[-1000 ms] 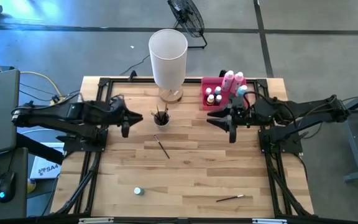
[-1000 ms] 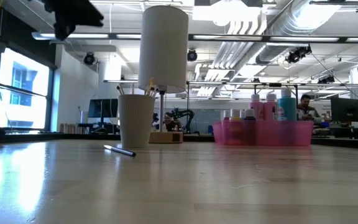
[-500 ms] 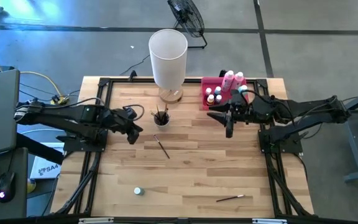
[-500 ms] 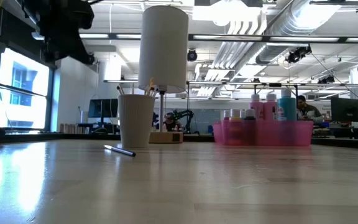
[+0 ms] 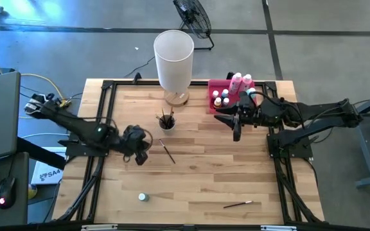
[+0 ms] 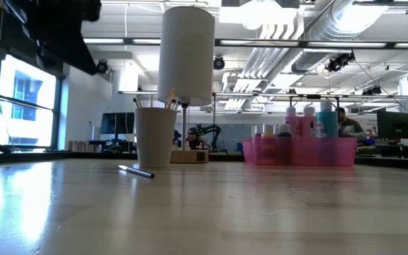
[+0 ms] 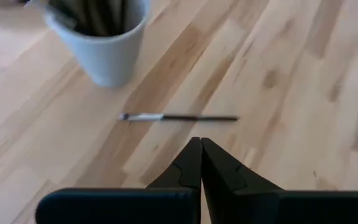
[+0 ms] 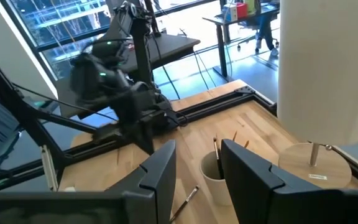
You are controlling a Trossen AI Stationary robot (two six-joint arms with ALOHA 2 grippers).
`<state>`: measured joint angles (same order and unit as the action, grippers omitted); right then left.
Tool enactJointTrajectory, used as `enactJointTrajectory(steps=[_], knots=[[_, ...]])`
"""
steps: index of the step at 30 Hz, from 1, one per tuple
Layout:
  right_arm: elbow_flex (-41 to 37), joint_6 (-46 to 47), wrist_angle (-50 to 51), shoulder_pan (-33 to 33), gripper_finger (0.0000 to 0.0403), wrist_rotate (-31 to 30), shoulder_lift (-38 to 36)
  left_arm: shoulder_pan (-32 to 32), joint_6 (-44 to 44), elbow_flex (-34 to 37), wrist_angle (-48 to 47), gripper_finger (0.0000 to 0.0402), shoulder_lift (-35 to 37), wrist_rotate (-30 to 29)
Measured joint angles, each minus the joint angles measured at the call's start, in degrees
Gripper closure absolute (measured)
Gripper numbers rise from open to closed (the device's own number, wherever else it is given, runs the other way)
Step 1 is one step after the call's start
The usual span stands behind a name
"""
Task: Pick & Place Paint Supplies
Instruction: Put the silver eyeshadow brush into the white cup
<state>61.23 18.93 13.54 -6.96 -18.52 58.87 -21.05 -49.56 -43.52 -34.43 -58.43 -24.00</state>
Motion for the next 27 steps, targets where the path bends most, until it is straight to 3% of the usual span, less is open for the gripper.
enactJointTrajectory(steps=[5, 11, 21, 27], knots=[[0.0, -2.3, 0.0, 0.0, 0.0282, 0.0, 0.0, -7.8, -7.7, 1.2, 1.8, 0.0401, 0.0, -6.6], [0.0, -2.7, 0.0, 0.0, 0.0282, 0.0, 0.0, -12.3, -18.6, 3.4, 2.6, 0.0401, -1.8, -12.3], [0.0, -5.0, 0.0, 0.0, 0.0282, 0.0, 0.0, -12.7, -32.6, 6.0, 5.2, 0.0401, -13.1, -13.4], [0.0, -6.8, 0.1, 0.0, 0.0282, 0.7, 0.2, -12.7, -31.4, 6.0, 10.3, 0.0401, -19.2, -13.0]])
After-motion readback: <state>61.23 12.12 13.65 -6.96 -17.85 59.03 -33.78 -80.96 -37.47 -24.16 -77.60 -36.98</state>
